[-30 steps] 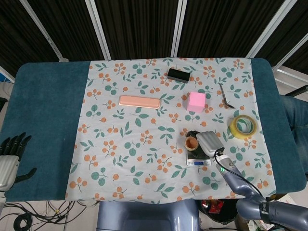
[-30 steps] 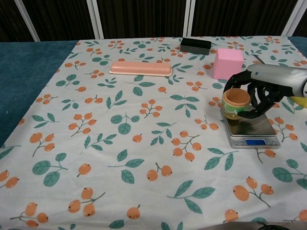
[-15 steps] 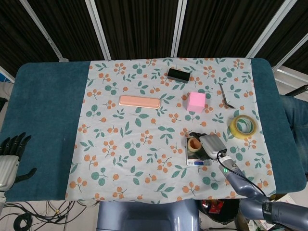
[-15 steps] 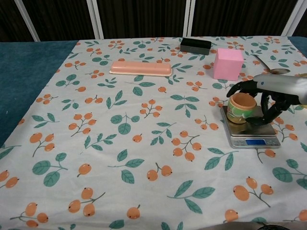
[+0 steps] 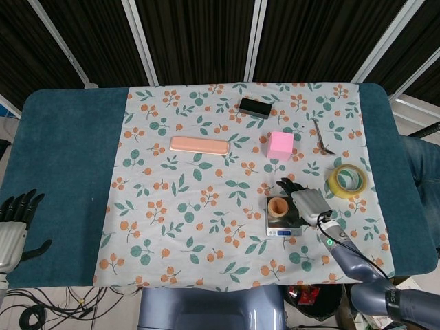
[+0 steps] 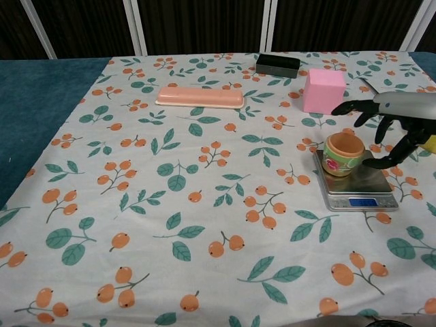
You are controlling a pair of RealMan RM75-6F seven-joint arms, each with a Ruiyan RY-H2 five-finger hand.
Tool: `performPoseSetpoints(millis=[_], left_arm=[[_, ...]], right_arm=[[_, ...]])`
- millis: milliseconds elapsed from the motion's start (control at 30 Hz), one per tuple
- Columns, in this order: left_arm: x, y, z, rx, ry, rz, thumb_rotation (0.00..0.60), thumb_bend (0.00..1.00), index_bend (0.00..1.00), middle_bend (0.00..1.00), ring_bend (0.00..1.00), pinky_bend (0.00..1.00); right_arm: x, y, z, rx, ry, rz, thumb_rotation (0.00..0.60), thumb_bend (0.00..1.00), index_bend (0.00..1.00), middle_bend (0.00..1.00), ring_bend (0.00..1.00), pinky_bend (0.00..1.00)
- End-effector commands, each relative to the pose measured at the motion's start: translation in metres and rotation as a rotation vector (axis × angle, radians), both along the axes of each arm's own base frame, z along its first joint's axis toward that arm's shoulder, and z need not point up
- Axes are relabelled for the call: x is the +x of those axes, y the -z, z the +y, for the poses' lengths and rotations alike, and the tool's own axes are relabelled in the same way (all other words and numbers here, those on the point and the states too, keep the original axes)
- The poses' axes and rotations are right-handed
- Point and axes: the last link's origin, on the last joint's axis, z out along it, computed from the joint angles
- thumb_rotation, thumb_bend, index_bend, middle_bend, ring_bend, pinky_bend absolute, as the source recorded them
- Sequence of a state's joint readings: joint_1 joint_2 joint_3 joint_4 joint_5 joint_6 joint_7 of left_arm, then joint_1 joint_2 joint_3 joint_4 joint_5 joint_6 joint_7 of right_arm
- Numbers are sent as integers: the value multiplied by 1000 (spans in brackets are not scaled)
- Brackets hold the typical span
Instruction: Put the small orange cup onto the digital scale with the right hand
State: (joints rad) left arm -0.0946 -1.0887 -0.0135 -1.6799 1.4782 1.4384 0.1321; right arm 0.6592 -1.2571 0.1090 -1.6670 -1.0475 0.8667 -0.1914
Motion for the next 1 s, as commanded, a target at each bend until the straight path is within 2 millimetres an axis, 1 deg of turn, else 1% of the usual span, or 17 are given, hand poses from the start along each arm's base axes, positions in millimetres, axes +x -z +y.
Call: performPoseSetpoints(millis=[33,133,233,333,433,567,633,733,833,1000], left_arm=[[0,0,0,0,1,0,600,185,0,0,0,0],[0,0,0,1,3,0,600,185,0,0,0,0],[1,0,-1,1,5,1,600,185,0,0,0,0],[1,0,-1,3,8,1,600,185,0,0,0,0],[2,0,-2,7,11,1,600,185,0,0,0,0],[3,0,-3,15,14,-1,600,185,0,0,0,0],[3,-1,-3,18,16,-3,600,185,0,0,0,0],[3,-1,-3,23,19,-5,600,185,0,0,0,0],[4,-2,-4,31,22,-12,600,185,0,0,0,0],[4,-1,-5,21,28,-4,600,185,0,0,0,0]], right_arm=[[-1,-30,8,-70,-26,35,600,262,5,0,112,263],[-7,-58,22,-155,-47,93,600,253,5,0,110,260],[-15,-82,42,-224,-42,117,600,242,5,0,110,260],[-24,-100,67,-287,-12,93,600,242,4,0,110,260],[-37,-110,95,-346,7,98,600,242,5,0,110,260],[-54,-113,131,-434,27,103,600,242,4,0,110,260],[-63,-111,146,-473,36,108,600,227,4,0,110,260],[-74,-107,162,-517,33,126,600,198,4,0,110,260],[-82,-103,170,-547,13,147,600,197,4,0,110,260],[-90,-102,169,-581,-5,158,600,197,4,0,110,260]])
